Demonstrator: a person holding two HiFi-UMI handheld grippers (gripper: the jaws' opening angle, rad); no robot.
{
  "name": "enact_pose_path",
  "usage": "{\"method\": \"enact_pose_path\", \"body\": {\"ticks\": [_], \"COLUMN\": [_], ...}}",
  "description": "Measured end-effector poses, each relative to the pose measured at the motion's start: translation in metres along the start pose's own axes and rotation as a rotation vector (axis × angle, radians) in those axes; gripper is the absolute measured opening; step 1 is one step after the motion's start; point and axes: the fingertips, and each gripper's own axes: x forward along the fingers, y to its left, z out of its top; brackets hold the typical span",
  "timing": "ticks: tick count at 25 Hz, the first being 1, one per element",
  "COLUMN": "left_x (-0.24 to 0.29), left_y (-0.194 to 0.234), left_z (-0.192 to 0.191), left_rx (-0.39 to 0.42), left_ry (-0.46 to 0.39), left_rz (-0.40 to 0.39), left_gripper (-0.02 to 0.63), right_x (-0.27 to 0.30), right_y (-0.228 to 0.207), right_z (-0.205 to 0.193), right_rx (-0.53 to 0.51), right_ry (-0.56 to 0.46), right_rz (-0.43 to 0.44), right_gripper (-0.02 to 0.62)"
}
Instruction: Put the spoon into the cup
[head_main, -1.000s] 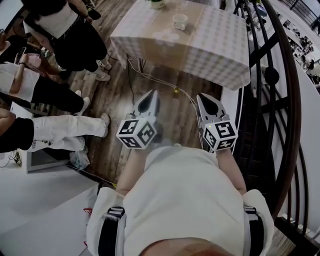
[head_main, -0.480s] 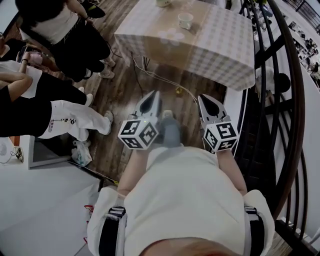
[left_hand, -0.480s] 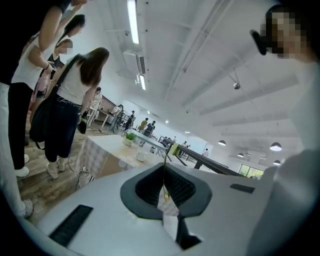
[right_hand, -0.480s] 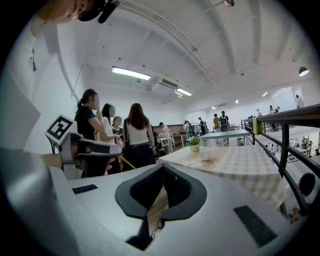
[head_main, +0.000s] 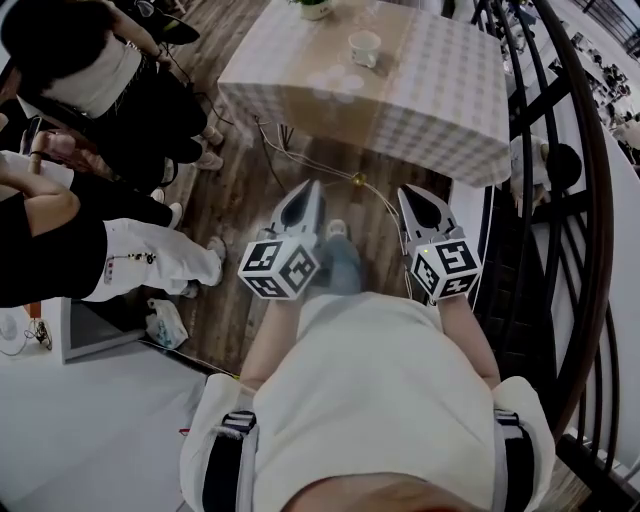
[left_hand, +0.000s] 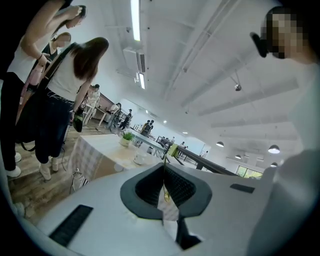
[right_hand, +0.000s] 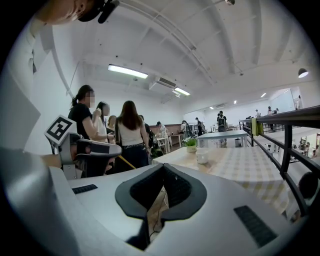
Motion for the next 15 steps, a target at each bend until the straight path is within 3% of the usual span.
{"method": "enact_pose_path", "body": {"ticks": [15], "left_x": [0.110], "left_y": [0.034], "left_z": [0.048], "left_rx": [0.024], "left_ry": [0.038], "left_rz": [-0.086], "left_gripper": [0.003], "right_x": [0.093], "right_y": [-0.056], "right_z": [0.038], "right_rx": [0.017], "right_ry": [-0.023], "right_rz": [-0.065], "right_gripper": [0.000]}}
